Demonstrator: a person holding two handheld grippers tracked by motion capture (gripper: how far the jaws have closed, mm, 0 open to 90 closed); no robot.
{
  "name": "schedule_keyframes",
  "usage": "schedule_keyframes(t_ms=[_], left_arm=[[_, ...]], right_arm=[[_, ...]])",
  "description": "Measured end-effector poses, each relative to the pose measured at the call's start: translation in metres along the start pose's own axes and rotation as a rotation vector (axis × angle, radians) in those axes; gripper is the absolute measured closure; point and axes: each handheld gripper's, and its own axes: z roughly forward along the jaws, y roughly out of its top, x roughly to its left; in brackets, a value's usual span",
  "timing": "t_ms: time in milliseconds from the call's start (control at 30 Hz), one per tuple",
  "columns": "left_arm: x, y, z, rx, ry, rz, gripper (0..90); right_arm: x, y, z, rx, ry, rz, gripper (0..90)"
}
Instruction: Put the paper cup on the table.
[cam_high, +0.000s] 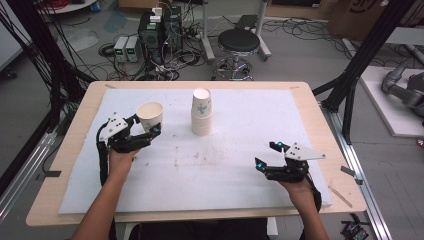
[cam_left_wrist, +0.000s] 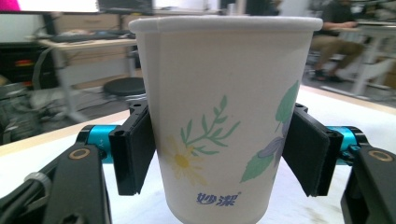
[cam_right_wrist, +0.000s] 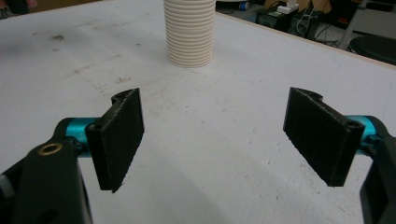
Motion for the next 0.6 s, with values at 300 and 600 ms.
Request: schedule_keyframes(t_ms=[300, 600], left_arm=[[0.017, -0.019, 0.022, 0.081, 0.084, -0.052, 31.8], [0.028, -0.037, 0.034, 0.197, 0.13, -0.074, 32.2]], right_arm=[[0.001, 0.0, -0.001, 0.005, -0.001, -0.009, 20.6], [-0.002, -0.002, -0.003, 0.003, -0.007, -0.01, 20.7]])
